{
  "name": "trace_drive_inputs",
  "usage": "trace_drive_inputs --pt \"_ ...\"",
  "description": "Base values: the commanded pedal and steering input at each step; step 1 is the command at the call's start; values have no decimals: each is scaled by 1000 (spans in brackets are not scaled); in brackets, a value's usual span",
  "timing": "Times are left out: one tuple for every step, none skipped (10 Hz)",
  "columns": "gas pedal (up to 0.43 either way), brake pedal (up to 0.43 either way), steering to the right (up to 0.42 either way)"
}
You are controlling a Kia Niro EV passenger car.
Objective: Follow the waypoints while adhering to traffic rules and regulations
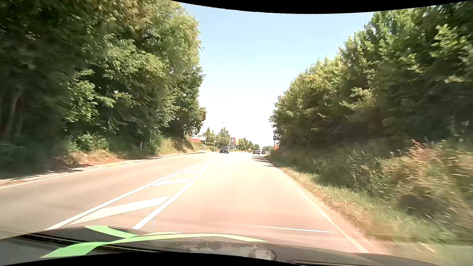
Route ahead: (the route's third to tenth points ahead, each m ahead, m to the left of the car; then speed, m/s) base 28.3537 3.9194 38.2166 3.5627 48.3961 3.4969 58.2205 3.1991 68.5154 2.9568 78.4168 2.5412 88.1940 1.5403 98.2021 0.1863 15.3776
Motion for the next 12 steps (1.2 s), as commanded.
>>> trace_drive_inputs --pt "98 0 1" --pt "110 0 1" --pt "130 0 1" --pt "157 0 1" --pt "177 0 1" --pt "177 0 1" --pt "177 0 0" --pt "177 0 0" --pt "169 0 0" --pt "157 0 0" --pt "157 0 0" --pt "157 0 0"
